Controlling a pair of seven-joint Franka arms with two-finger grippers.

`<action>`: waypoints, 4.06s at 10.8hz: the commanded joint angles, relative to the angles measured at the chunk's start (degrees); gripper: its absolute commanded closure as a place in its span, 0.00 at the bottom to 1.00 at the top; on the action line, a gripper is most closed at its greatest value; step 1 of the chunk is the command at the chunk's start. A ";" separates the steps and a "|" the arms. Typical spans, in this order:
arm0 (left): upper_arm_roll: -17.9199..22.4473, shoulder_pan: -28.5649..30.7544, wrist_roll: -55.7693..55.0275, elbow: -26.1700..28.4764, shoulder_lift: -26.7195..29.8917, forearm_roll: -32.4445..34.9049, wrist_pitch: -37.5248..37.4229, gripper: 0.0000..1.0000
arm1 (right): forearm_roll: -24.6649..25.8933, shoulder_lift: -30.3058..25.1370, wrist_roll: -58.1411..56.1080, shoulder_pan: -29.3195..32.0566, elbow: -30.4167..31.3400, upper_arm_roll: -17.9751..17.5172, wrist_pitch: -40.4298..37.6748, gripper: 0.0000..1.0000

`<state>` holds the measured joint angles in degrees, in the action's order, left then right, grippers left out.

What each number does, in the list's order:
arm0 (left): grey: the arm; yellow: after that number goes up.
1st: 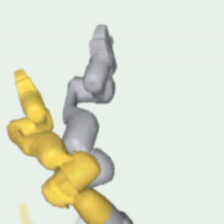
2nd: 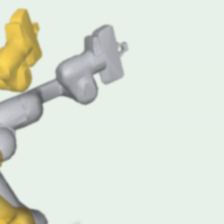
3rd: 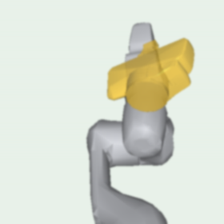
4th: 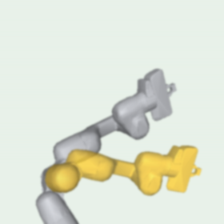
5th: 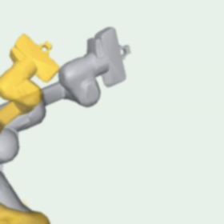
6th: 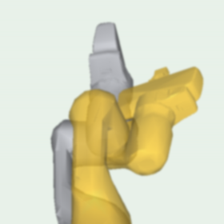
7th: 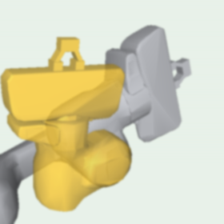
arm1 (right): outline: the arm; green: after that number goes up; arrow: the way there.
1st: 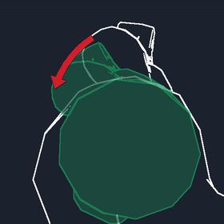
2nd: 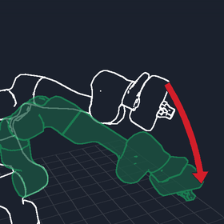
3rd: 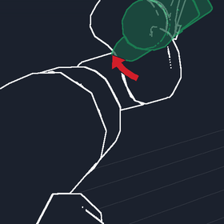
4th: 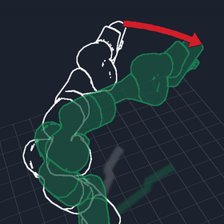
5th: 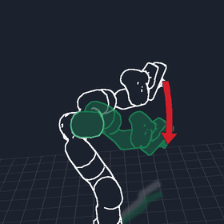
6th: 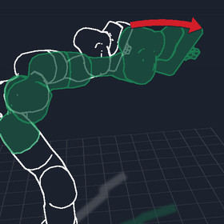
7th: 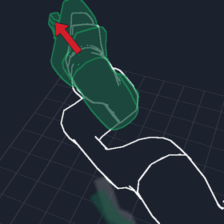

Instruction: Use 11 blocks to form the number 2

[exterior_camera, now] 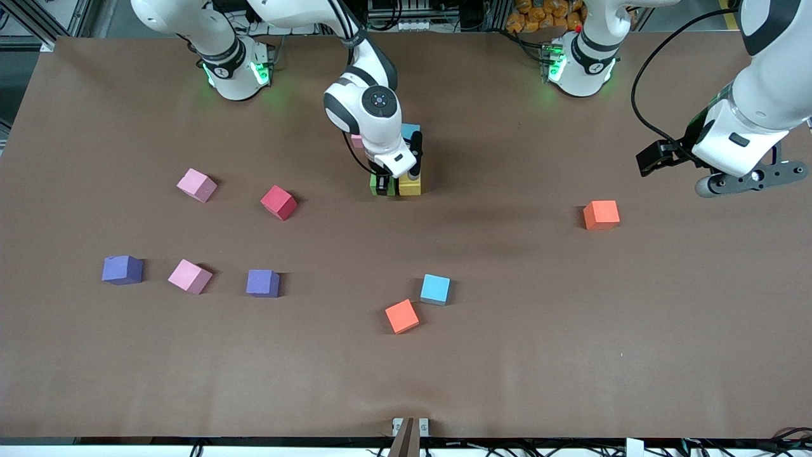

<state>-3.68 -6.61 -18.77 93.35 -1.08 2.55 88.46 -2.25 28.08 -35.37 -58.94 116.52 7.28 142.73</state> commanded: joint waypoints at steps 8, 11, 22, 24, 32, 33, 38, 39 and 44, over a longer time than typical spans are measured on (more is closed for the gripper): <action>0.51 -0.07 1.37 -0.62 -0.76 -1.05 -1.01 0.00 | -0.83 2.15 3.47 -0.56 -1.65 0.01 0.27 0.17; 0.42 0.10 1.37 -1.85 -1.91 -1.14 -0.92 0.00 | -0.74 1.72 3.47 -0.21 -1.56 0.01 0.09 0.00; 0.51 0.45 1.37 -2.29 -1.99 -2.46 5.41 0.00 | -0.48 -7.33 -0.66 4.01 2.39 -0.34 -5.87 0.00; 0.69 0.37 0.76 -5.09 -3.57 -2.28 5.41 0.00 | -0.56 -9.26 -0.57 4.79 2.31 -0.34 -8.77 0.00; 0.16 0.37 -0.30 -4.93 -3.67 -2.37 5.23 0.00 | -0.56 -14.99 -0.05 13.65 1.96 -0.34 -15.73 0.00; 0.16 0.45 -0.38 -4.93 -3.67 -2.46 5.23 0.00 | -0.39 -14.81 -0.13 17.68 0.91 -0.34 -15.38 0.00; 0.25 0.28 -0.47 -4.84 -5.07 -2.55 5.23 0.00 | -1.09 -8.75 3.61 30.98 -9.98 -0.34 -13.80 0.01; 0.25 0.19 -0.56 -4.84 -5.33 -2.55 5.23 0.00 | -1.09 -7.61 8.60 32.56 -11.30 -0.34 -13.10 0.01; 0.25 0.28 -0.65 -4.75 -7.35 -2.37 4.80 0.00 | -2.14 0.03 35.84 40.73 -14.82 -0.34 -3.61 0.00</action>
<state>-3.54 -6.53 -19.09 89.69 -7.52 1.46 94.20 -3.50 25.36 -6.75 -21.83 104.78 7.86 138.62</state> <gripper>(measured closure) 0.000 0.000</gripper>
